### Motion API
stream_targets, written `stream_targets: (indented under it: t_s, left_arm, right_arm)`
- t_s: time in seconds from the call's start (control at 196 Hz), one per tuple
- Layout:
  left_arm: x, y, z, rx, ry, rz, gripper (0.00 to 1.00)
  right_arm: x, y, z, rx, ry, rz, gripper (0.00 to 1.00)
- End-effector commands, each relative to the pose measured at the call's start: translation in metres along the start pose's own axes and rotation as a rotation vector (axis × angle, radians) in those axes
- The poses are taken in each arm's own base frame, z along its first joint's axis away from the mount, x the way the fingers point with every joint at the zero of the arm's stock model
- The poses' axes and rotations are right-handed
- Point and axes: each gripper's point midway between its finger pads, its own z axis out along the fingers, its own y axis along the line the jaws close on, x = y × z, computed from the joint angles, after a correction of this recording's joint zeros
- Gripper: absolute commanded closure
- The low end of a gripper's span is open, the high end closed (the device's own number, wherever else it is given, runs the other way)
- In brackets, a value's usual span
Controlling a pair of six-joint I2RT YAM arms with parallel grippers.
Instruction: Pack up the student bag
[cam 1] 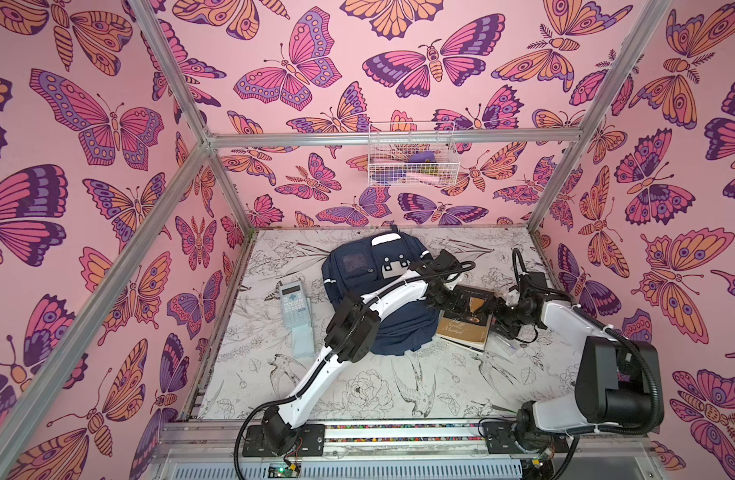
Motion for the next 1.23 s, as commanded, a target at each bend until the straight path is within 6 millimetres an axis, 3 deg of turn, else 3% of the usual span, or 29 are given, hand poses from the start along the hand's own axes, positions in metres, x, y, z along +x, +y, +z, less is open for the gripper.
stream_targets:
  t_s: [0.0, 0.194, 0.296, 0.439, 0.694, 0.827, 0.985, 1.103, 1.22]
  left_arm:
    - [0.032, 0.025, 0.029, -0.082, 0.108, 0.000, 0.07]
    - [0.043, 0.024, 0.036, -0.154, 0.129, 0.047, 0.04]
    - [0.044, 0.017, 0.039, -0.108, 0.141, 0.032, 0.10]
    - [0.042, -0.012, 0.038, 0.031, 0.148, -0.033, 0.19]
    - [0.012, -0.069, 0.006, 0.255, 0.071, -0.059, 0.35]
    - [0.020, -0.064, 0.016, 0.281, 0.105, -0.092, 0.39]
    - [0.034, -0.048, 0.028, 0.266, 0.149, -0.134, 0.42]
    - [0.034, -0.042, 0.027, 0.247, 0.144, -0.133, 0.42]
    - [0.032, -0.036, 0.026, 0.239, 0.137, -0.138, 0.43]
  right_arm:
    - [-0.003, 0.012, 0.000, -0.039, 0.007, -0.017, 0.24]
    - [-0.001, 0.008, 0.002, -0.033, 0.006, -0.010, 0.23]
    - [-0.001, 0.008, 0.003, -0.041, 0.007, -0.006, 0.23]
    - [-0.001, 0.009, 0.005, -0.048, 0.009, -0.010, 0.24]
    - [-0.001, 0.010, 0.006, -0.059, 0.008, -0.008, 0.26]
    - [-0.001, 0.012, 0.004, -0.069, 0.003, -0.012, 0.27]
    - [-0.003, 0.010, 0.000, -0.090, -0.009, -0.002, 0.43]
    - [-0.003, 0.008, -0.006, -0.062, -0.009, -0.014, 0.49]
    - [-0.004, 0.009, -0.014, -0.044, -0.020, -0.035, 0.63]
